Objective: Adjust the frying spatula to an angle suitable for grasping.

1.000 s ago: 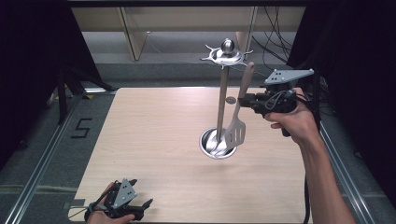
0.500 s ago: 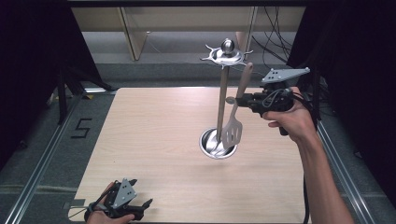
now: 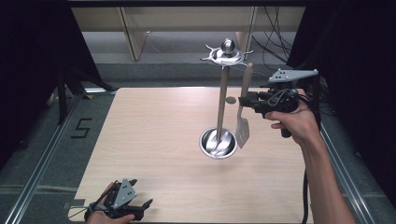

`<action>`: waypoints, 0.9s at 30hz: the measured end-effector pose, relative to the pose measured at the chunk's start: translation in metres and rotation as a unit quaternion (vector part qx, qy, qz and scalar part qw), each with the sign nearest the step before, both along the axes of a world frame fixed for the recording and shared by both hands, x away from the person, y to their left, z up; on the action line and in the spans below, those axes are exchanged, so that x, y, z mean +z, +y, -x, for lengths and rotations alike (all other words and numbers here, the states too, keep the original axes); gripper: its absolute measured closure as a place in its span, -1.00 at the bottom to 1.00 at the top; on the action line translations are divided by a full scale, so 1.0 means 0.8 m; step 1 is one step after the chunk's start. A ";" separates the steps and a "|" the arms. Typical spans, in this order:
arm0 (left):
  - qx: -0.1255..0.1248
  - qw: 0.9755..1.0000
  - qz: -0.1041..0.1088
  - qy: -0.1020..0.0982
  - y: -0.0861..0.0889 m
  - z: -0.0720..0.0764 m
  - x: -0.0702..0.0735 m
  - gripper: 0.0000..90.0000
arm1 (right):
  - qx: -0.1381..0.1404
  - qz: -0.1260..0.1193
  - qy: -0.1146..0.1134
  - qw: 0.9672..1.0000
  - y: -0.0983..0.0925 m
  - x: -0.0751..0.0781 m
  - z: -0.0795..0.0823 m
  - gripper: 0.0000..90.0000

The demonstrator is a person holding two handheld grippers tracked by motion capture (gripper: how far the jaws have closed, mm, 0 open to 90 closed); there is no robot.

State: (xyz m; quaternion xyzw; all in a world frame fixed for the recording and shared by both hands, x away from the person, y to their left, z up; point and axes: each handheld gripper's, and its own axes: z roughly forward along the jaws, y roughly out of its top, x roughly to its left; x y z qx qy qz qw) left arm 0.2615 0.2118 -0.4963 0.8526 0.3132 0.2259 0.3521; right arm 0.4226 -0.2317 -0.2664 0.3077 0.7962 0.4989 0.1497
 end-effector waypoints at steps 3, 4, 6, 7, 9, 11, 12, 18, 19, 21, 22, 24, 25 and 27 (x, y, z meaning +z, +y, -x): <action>0.001 1.000 0.000 0.000 0.000 0.000 0.000 -0.65 | -0.012 -0.004 0.001 1.000 -0.003 0.000 0.005 0.34; -0.001 1.000 -0.001 0.000 0.000 0.000 0.000 -0.65 | -0.011 -0.006 -0.009 1.000 -0.005 0.000 0.004 0.28; 0.002 1.000 0.002 -0.003 0.001 0.000 0.001 -0.65 | -0.016 -0.009 -0.010 1.000 -0.009 -0.002 0.008 0.23; 0.002 1.000 0.002 -0.003 0.001 0.000 0.001 -0.65 | -0.016 -0.009 -0.010 1.000 -0.009 -0.002 0.008 0.23; 0.003 1.000 0.004 -0.001 0.001 0.001 0.001 -0.65 | -0.022 -0.019 -0.007 1.000 -0.015 -0.007 0.012 0.15; 0.003 1.000 0.004 -0.001 0.000 0.001 0.001 -0.65 | -0.027 -0.019 -0.004 0.999 -0.017 -0.007 0.014 0.13; 0.002 1.000 0.004 -0.001 0.000 0.001 0.001 -0.65 | -0.033 -0.019 -0.008 0.999 -0.022 -0.011 0.018 0.09; 0.002 1.000 0.005 0.001 0.000 0.000 -0.001 -0.65 | -0.040 -0.011 -0.011 0.999 -0.028 -0.021 0.026 0.04; 0.002 1.000 0.006 0.001 -0.001 0.000 -0.001 -0.65 | -0.042 -0.008 -0.015 0.999 -0.030 -0.024 0.027 0.02; 0.002 1.000 0.006 0.001 -0.001 0.000 -0.001 -0.65 | -0.047 -0.012 -0.011 0.999 -0.032 -0.028 0.030 0.01; 0.003 1.000 0.006 0.001 -0.001 0.000 -0.001 -0.65 | -0.047 -0.008 -0.002 0.999 -0.034 -0.033 0.033 -0.01; 0.003 1.000 0.006 0.001 -0.001 0.000 -0.001 -0.65 | -0.056 -0.007 -0.009 0.998 -0.036 -0.038 0.035 -0.02; 0.003 1.000 0.007 0.001 -0.001 0.000 -0.001 -0.65 | -0.052 0.001 -0.008 0.999 -0.037 -0.038 0.035 -0.02; 0.002 1.000 0.007 0.001 -0.001 0.000 -0.001 -0.65 | -0.066 0.010 -0.004 0.998 -0.038 -0.042 0.040 -0.04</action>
